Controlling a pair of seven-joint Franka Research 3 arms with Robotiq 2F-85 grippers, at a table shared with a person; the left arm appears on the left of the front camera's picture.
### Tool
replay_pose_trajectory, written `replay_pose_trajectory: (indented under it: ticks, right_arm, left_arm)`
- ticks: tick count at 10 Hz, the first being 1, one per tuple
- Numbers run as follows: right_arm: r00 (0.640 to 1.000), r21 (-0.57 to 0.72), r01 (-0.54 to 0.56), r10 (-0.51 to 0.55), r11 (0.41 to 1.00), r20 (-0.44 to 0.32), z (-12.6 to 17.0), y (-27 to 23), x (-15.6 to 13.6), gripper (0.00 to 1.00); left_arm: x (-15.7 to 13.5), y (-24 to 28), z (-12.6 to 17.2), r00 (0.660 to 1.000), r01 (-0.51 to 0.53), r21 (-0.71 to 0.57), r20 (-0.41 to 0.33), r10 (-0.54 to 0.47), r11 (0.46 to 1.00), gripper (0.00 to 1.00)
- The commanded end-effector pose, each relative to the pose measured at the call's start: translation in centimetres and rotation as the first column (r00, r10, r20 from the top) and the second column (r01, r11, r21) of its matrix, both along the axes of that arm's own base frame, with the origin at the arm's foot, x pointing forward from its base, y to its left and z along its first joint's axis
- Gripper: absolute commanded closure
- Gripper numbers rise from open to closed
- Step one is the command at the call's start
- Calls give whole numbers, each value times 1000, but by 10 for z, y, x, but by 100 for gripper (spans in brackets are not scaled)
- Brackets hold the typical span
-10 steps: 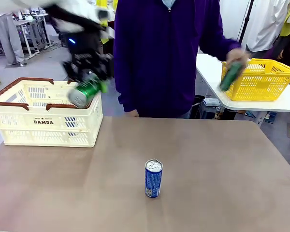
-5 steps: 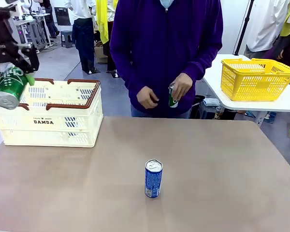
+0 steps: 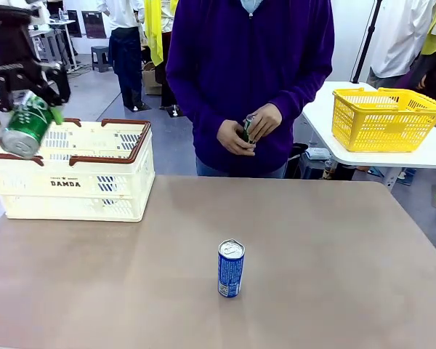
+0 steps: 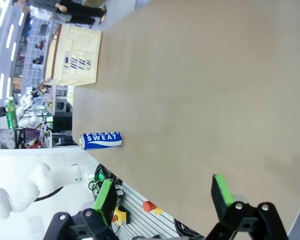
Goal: Place the drinks into the Shopping basket.
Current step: Pick up one drink and place it into the Shopping basket.
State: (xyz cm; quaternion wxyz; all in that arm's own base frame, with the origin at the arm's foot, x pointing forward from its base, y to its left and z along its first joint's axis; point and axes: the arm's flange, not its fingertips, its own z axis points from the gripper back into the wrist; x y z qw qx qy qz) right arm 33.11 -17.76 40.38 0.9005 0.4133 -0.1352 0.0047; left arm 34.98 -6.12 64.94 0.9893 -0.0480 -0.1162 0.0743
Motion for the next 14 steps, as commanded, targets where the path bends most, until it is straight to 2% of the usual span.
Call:
replay_pose_trajectory:
  ticks: [1,2,4,5,6,7,8,9,10,12,13,14]
  right_arm:
    - [1000,-2,-5,5,1000,-7,2,0,-2,0]
    - [1000,-2,-5,5,1000,-7,2,0,-2,0]
    - [1000,-2,-5,5,1000,-7,2,0,-2,0]
    - [1000,-2,-5,5,1000,-7,2,0,-2,0]
    - [1000,-2,-5,5,1000,-7,2,0,-2,0]
    - [1000,-2,-5,5,1000,-7,2,0,-2,0]
    - [1000,-2,-5,5,1000,-7,2,0,-2,0]
    - [1000,-2,-5,5,1000,-7,2,0,-2,0]
    - [1000,-2,-5,5,1000,-7,2,0,-2,0]
    - [1000,-2,-5,5,1000,-7,2,0,-2,0]
    - [1000,-2,-5,5,1000,-7,2,0,-2,0]
    - [1000,-2,-5,5,1000,-7,2,0,-2,0]
  left_arm:
    - [80,55,31,999,36,-25,-28,-37,999,100]
    - [118,74,25,1000,27,2,-14,-27,1000,100]
    - [178,99,-11,997,71,28,-27,-71,997,100]
    - [198,107,-31,999,47,79,-7,-47,996,100]
    - [219,115,-50,999,51,67,-2,-51,996,100]
    - [236,120,-71,1000,18,129,21,-21,992,100]
    - [250,122,-94,1000,-3,193,4,2,981,100]
    - [252,115,-104,1000,-9,191,-15,12,981,100]
    - [245,119,-94,999,34,118,-6,-33,992,100]
    - [245,119,-94,999,34,118,-6,-33,992,100]
    - [254,120,-111,1000,25,145,-18,-22,989,100]
    - [253,115,-126,997,71,204,9,-74,976,100]
